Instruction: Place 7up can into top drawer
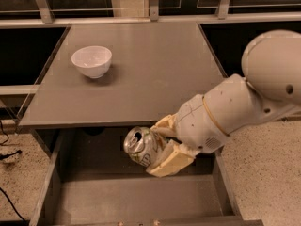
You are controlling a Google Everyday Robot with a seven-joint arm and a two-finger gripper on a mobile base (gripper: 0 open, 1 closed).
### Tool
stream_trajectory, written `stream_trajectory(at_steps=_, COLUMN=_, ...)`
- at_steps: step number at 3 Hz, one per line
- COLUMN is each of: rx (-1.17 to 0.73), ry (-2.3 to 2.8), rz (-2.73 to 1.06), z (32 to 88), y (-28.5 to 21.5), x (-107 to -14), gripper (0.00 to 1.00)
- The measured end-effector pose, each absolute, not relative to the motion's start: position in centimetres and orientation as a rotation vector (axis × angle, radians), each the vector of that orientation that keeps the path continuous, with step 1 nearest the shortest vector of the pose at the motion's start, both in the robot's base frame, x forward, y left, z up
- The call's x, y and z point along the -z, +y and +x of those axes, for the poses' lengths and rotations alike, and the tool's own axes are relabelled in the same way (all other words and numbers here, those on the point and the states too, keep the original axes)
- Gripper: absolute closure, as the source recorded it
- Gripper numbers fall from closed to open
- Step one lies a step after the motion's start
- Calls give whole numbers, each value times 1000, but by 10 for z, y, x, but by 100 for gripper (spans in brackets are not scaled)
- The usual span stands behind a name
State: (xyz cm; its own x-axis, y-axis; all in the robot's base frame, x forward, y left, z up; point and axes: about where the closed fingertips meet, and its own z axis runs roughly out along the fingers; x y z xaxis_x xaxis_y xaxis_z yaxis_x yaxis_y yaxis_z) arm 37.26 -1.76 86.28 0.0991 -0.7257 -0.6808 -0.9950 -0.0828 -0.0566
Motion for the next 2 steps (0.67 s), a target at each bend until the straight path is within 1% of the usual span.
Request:
stream_trajectory(at_steps=1, rx=-650, ry=1592, rz=-1742, z=365, y=9, x=-854, gripper=100)
stream_trajectory(at_steps=2, rx=-588, ry=1542, rz=-1675, z=382, y=18, x=-860, gripper=100)
